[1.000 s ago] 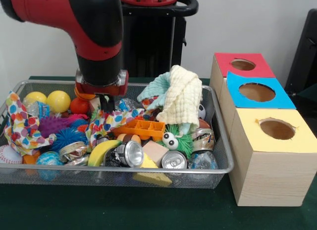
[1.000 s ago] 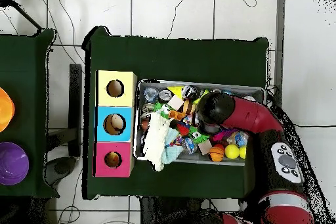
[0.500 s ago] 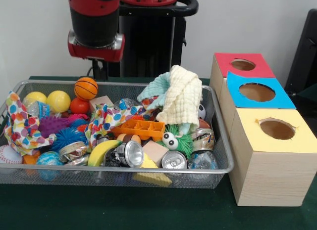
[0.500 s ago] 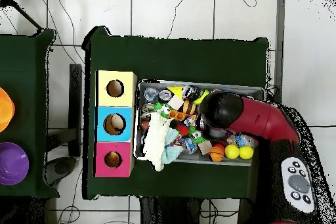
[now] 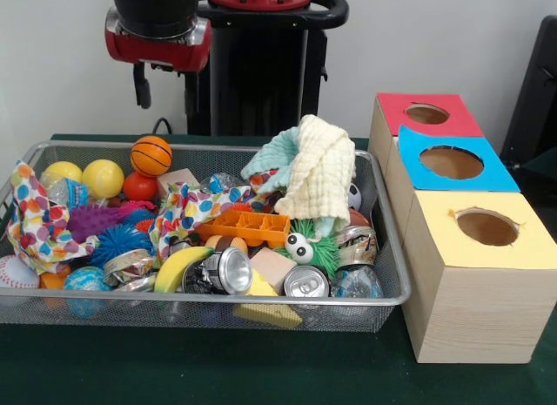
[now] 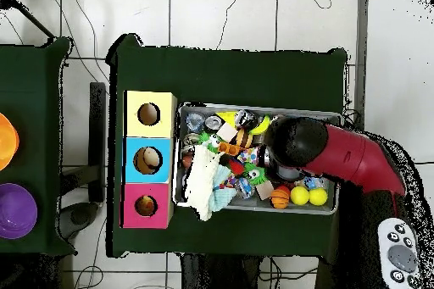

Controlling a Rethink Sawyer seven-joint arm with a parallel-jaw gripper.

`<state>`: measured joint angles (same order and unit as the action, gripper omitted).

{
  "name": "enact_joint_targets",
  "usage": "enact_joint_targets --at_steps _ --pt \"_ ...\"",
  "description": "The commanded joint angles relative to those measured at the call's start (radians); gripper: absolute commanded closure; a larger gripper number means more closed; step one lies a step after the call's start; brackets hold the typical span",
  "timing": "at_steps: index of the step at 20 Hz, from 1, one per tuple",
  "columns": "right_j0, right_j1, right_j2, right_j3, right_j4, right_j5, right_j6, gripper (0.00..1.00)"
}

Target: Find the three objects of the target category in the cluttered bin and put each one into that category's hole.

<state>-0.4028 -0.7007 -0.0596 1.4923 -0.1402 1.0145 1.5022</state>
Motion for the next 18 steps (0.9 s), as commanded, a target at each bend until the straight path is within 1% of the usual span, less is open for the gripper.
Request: enact_joint_targets --at_steps 1,5,11,18 --pt "-0.049 0.089 0.084 0.077 0.045 -0.086 0.092 0.0" --pt "-0.053 0.12 0.088 0.066 0.045 -0.136 0.098 0.0" --pt "-0.06 0.147 0.098 0.067 0.051 -0.204 0.108 0.0" --pt "-0.068 0.178 0.109 0.057 0.056 -0.242 0.102 0.0"
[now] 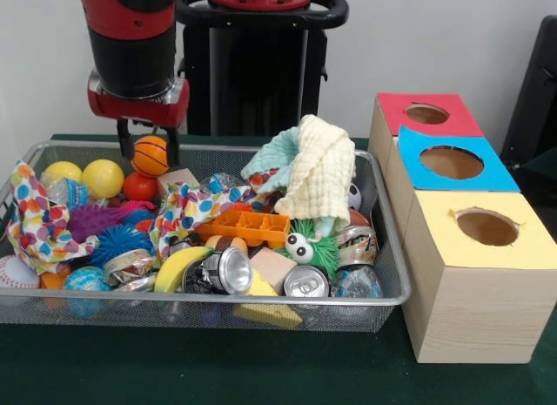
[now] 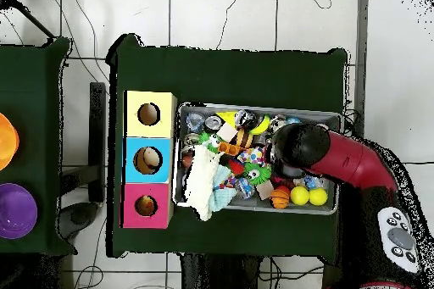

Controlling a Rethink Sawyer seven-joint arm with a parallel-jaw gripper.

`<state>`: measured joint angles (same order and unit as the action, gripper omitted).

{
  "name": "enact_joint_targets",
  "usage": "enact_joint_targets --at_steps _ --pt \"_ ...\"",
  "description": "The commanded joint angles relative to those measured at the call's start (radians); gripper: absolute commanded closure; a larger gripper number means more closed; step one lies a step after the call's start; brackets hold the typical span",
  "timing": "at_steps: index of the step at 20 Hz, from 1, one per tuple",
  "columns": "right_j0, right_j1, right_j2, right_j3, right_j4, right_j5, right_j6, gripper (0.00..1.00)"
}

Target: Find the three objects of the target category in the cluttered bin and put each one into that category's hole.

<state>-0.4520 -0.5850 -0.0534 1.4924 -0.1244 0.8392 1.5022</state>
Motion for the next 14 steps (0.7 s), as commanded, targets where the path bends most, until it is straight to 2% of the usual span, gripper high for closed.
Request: enact_joint_targets --at_steps 1,8,14 --pt "-0.018 0.063 0.104 0.057 0.042 -0.067 0.103 0.0" --pt "-0.01 0.064 0.111 0.071 0.071 -0.068 0.119 0.0" --pt "-0.005 0.08 0.114 0.088 0.087 -0.118 0.132 0.0"
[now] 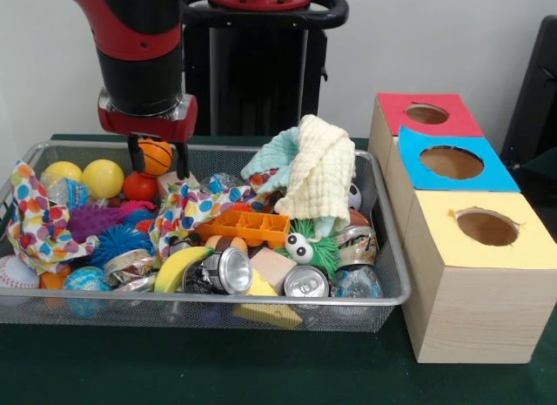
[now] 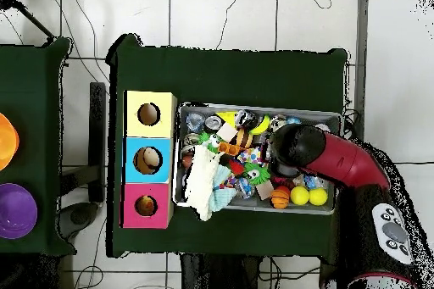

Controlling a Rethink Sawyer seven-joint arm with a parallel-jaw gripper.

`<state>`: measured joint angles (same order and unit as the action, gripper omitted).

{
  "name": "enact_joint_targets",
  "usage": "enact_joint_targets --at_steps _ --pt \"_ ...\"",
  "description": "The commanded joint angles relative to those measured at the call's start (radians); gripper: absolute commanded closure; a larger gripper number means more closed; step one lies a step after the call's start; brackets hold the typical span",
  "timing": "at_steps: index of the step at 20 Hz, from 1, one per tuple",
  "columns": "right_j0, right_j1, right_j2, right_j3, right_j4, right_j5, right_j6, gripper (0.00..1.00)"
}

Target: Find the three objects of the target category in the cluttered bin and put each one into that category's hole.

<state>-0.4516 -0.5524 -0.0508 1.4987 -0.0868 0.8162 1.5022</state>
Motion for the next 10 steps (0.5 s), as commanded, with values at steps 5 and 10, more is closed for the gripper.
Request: enact_joint_targets --at_steps 5,10 --pt "-0.004 0.066 0.117 0.088 0.063 -0.139 0.143 0.0" --pt "-0.001 0.087 0.123 0.089 0.079 -0.182 0.153 0.0"
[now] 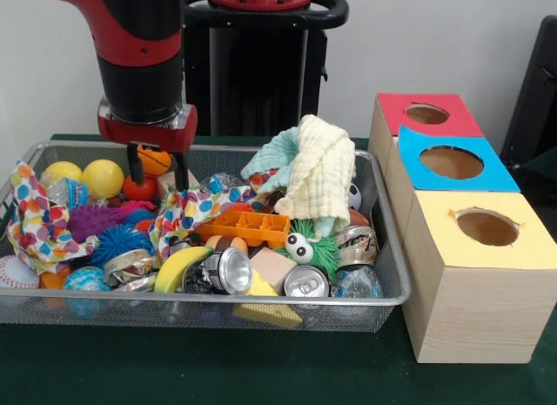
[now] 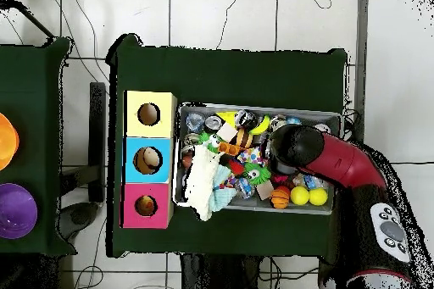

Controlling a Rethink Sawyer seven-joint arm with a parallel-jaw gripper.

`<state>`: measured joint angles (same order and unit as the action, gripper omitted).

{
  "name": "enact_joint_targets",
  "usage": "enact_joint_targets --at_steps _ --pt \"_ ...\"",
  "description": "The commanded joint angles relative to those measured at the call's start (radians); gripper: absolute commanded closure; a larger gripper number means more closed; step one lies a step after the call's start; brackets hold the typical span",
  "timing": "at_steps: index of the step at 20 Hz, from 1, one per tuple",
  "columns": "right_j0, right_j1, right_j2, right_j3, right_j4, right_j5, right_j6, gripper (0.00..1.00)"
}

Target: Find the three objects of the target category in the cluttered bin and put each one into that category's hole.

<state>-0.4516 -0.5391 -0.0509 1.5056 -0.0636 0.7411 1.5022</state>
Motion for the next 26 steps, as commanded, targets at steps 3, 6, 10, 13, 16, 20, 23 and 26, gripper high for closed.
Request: enact_joint_targets --at_steps 3,6,10,13,16,20,23,26 --pt "0.007 0.093 0.124 0.075 0.067 -0.131 0.163 0.0" --pt "0.014 0.1 0.124 0.076 0.077 -0.146 0.166 0.0" --pt "0.023 0.112 0.119 0.074 0.087 -0.154 0.169 0.0" --pt "0.028 0.118 0.113 0.076 0.09 -0.157 0.166 0.0" --pt "0.035 0.124 0.103 0.076 0.089 -0.163 0.167 0.0" --pt "0.042 0.136 0.084 0.07 0.083 -0.164 0.17 0.0" --pt "0.044 0.152 0.073 0.053 0.076 -0.164 0.167 0.0" --pt "0.04 0.179 0.067 0.028 0.069 -0.176 0.161 0.0"
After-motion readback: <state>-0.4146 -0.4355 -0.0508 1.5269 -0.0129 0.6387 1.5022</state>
